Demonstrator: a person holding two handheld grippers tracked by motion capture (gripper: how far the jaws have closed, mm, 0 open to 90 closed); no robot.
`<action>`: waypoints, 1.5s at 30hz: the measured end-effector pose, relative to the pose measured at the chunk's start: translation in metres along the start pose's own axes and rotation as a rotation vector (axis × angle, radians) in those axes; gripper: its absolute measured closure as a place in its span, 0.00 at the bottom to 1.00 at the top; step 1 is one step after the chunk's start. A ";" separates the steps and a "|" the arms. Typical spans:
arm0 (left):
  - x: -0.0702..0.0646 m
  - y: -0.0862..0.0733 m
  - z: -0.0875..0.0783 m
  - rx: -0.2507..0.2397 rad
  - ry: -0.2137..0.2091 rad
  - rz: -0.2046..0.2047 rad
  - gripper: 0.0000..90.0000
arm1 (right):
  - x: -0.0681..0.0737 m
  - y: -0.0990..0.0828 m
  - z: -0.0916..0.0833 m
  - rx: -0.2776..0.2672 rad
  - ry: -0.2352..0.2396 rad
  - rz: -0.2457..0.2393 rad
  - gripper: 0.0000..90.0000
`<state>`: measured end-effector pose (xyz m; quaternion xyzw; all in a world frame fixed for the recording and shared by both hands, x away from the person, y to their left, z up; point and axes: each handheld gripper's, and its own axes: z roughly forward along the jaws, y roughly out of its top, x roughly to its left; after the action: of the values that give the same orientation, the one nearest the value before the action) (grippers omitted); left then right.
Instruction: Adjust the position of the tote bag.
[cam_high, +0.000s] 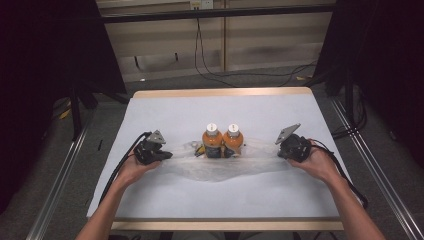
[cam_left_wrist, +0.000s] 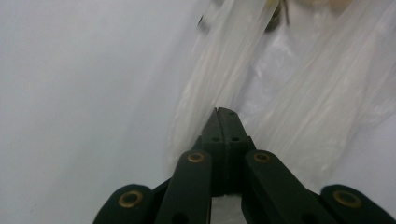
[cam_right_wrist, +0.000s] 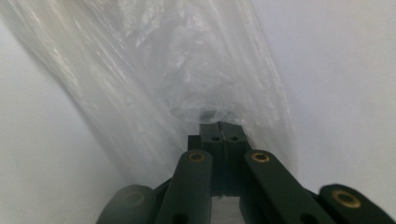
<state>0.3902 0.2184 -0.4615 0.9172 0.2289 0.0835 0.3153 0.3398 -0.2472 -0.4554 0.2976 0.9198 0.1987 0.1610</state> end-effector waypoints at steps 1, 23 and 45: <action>0.000 0.000 0.000 0.000 0.000 0.000 1.00 | 0.000 0.000 0.000 0.000 0.000 0.000 1.00; -0.026 0.008 -0.023 -0.256 -0.070 -0.030 0.99 | 0.019 -0.007 -0.053 -0.378 0.098 0.095 1.00; -0.057 0.036 -0.014 -0.328 -0.159 0.003 0.96 | 0.023 0.036 -0.048 -0.467 0.190 0.103 1.00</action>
<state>0.3491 0.1738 -0.4292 0.8574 0.1852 0.0476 0.4777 0.3194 -0.2189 -0.4010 0.2787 0.8436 0.4408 0.1279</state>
